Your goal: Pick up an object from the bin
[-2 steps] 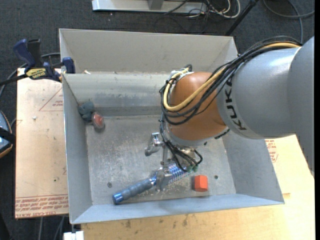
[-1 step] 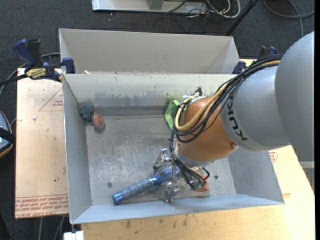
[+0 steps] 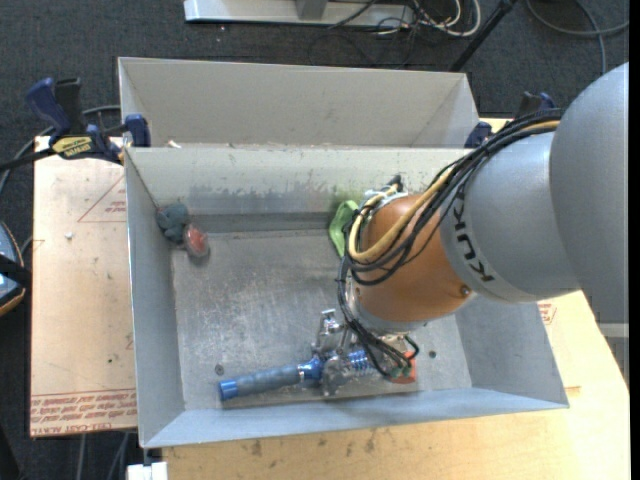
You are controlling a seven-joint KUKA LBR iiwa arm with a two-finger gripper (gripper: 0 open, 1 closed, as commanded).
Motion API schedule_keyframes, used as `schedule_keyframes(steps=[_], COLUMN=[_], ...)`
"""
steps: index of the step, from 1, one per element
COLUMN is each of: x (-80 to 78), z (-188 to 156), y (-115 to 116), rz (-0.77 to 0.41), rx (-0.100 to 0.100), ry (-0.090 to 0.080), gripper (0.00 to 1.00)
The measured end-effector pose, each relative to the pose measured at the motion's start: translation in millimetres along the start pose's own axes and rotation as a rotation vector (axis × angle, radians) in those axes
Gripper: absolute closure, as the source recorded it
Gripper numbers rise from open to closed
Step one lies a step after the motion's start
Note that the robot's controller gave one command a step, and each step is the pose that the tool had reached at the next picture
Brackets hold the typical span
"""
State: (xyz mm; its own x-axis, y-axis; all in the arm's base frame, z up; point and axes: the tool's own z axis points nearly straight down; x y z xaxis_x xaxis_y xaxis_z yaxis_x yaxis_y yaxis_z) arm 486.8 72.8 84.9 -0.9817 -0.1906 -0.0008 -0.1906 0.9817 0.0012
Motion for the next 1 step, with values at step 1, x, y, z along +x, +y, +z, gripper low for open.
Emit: schedule_keyframes(steps=[1], x=[-33.9], z=[-176.2], y=[10.6], rz=[-0.295], rx=[0.002], ry=[-0.008], gripper=[1.0])
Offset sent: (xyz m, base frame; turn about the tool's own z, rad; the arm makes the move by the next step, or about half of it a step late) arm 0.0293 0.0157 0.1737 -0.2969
